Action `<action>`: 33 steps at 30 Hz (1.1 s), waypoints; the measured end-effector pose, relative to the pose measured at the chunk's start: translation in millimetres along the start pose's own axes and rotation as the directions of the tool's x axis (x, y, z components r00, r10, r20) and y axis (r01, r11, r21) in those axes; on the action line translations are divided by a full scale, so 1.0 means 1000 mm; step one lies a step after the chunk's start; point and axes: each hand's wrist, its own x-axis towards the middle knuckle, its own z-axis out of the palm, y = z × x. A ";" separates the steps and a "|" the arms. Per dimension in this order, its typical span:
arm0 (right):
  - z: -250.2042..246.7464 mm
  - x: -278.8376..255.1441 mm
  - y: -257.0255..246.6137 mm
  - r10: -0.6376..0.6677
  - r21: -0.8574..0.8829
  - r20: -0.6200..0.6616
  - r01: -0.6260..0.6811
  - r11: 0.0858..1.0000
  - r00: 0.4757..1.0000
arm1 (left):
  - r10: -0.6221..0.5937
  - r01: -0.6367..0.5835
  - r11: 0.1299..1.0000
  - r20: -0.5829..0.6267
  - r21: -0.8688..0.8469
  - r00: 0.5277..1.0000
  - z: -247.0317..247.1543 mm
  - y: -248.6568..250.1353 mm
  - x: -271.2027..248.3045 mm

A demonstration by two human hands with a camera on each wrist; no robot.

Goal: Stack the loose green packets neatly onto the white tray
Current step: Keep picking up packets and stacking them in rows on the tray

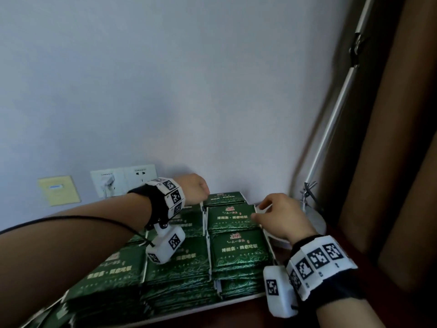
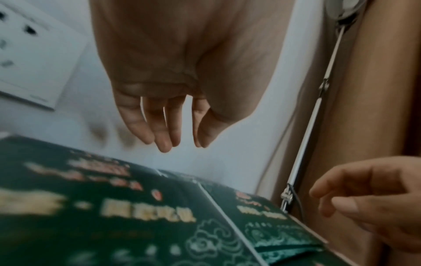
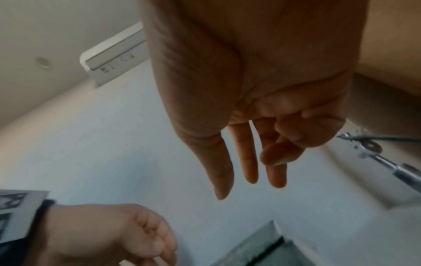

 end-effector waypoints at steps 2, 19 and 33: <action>-0.012 -0.005 -0.004 -0.020 -0.053 -0.015 0.019 0.998 1.000 | 0.045 -0.046 0.994 -0.016 -0.097 0.999 -0.015 -0.003 -0.025; 0.080 -0.160 -0.173 -0.479 0.053 0.538 0.539 0.841 0.694 | -0.394 0.388 0.918 -0.082 -0.077 0.916 -0.062 -0.244 -0.318; 0.165 -0.227 -0.221 -0.365 -0.139 0.841 0.812 0.567 0.399 | -0.417 0.381 0.901 0.174 0.205 0.892 -0.042 -0.272 -0.348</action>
